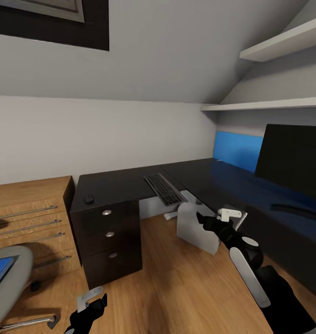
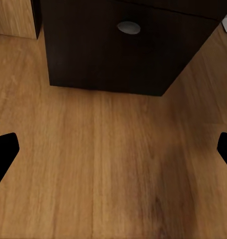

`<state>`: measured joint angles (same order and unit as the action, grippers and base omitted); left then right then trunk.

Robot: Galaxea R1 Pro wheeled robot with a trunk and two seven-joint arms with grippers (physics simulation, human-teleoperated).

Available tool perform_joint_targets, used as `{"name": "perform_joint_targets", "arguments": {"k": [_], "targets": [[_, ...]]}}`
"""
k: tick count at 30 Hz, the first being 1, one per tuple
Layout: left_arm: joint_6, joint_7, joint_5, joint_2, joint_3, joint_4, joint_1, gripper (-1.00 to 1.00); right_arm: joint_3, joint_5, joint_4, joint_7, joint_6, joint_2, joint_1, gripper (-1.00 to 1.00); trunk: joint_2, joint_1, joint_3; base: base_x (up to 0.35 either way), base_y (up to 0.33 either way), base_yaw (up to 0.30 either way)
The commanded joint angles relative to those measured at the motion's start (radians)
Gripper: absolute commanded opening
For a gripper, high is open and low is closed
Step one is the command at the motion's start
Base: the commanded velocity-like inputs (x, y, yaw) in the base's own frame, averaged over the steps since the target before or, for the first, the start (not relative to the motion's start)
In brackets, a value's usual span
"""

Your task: In the bedroom, organize the workspace by keeping the computer under the desk, ensuring the monitor is on the desk, placing the keyboard on the desk next to the monitor, placing the mouse on the desk next to the keyboard, moving the folder from the swivel chair onto the desk next to the mouse, stacking the notebook on top of the folder with the pen on top of the notebook, and positioning the swivel chair next to the desk.

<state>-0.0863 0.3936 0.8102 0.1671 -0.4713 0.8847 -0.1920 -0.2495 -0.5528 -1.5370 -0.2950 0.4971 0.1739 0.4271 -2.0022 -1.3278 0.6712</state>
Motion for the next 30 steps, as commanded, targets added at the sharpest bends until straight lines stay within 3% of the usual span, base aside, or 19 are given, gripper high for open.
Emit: {"name": "perform_joint_targets", "arguments": {"k": [1,22,30], "targets": [[-0.008,0.007,0.010,0.002,-0.007,0.001,-0.001,1.00,-0.002,-0.010,-0.001,-0.010,0.001,0.001,0.001,1.00,-0.008,-0.004,0.004,0.000,0.000,0.000],[-0.008,0.009,0.012,0.001,-0.008,0.000,-0.001,1.00,-0.007,-0.012,-0.002,-0.009,0.000,0.000,-0.001,1.00,-0.155,-0.084,0.070,0.000,0.000,0.000],[-0.007,0.009,0.010,0.002,0.027,0.006,-0.001,1.00,-0.053,-0.005,0.012,-0.006,-0.001,-0.001,-0.005,1.00,-0.211,-0.115,0.095,0.000,0.000,0.000]]}}
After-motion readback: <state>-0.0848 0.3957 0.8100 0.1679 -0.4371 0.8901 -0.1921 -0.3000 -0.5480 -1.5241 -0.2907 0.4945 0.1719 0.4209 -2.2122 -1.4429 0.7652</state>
